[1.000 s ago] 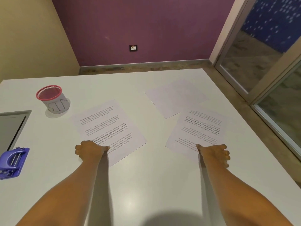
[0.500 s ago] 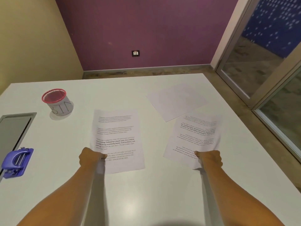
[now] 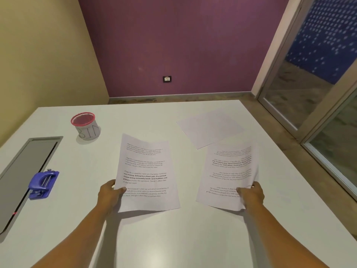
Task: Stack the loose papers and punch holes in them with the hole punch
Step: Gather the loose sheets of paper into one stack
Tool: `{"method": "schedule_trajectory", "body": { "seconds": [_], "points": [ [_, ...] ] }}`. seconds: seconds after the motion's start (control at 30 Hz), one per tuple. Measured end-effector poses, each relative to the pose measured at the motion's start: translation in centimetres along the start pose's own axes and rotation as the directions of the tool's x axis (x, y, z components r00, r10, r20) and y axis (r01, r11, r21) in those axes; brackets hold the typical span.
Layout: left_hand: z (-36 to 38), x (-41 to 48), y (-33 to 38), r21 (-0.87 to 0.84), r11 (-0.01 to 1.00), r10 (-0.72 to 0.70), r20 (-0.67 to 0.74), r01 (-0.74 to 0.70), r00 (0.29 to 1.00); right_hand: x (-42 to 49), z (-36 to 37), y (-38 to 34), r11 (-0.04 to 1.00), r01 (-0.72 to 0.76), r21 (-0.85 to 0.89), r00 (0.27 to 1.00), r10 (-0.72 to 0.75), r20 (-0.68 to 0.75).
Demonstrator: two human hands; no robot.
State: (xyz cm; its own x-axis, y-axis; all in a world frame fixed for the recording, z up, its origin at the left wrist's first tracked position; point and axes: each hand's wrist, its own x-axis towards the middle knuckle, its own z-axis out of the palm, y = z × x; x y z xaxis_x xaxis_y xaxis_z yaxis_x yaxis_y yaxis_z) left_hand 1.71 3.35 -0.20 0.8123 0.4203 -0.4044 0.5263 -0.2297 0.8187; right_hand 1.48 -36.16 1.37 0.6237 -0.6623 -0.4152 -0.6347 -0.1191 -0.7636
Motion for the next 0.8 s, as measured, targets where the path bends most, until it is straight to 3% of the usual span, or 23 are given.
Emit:
{"method": "schedule_trajectory", "body": {
  "seconds": [0.3, 0.57, 0.7, 0.8],
  "points": [
    [-1.6, -4.6, 1.1, -0.29, 0.956, 0.049, 0.011, -0.043, 0.999, -1.8, -4.2, -1.9, 0.978, 0.208, 0.009, 0.963, -0.206, 0.174],
    [-2.8, -6.8, 1.4, -0.334, 0.938, 0.101, 0.012, -0.091, 0.995, -3.0, -6.4, -6.0, 0.928, 0.356, 0.107, 0.865, -0.371, 0.338],
    [-3.1, -7.5, 0.7, -0.356, 0.931, 0.102, 0.054, -0.076, 0.993, -3.7, -6.4, -7.8, 0.932, 0.338, 0.132, 0.801, -0.358, 0.479],
    [-3.4, -7.3, 0.3, -0.35, 0.935, 0.106, 0.129, -0.055, 0.986, -4.0, -6.2, -8.9, 0.92, 0.391, 0.015, 0.698, -0.307, 0.647]
  ]
}}
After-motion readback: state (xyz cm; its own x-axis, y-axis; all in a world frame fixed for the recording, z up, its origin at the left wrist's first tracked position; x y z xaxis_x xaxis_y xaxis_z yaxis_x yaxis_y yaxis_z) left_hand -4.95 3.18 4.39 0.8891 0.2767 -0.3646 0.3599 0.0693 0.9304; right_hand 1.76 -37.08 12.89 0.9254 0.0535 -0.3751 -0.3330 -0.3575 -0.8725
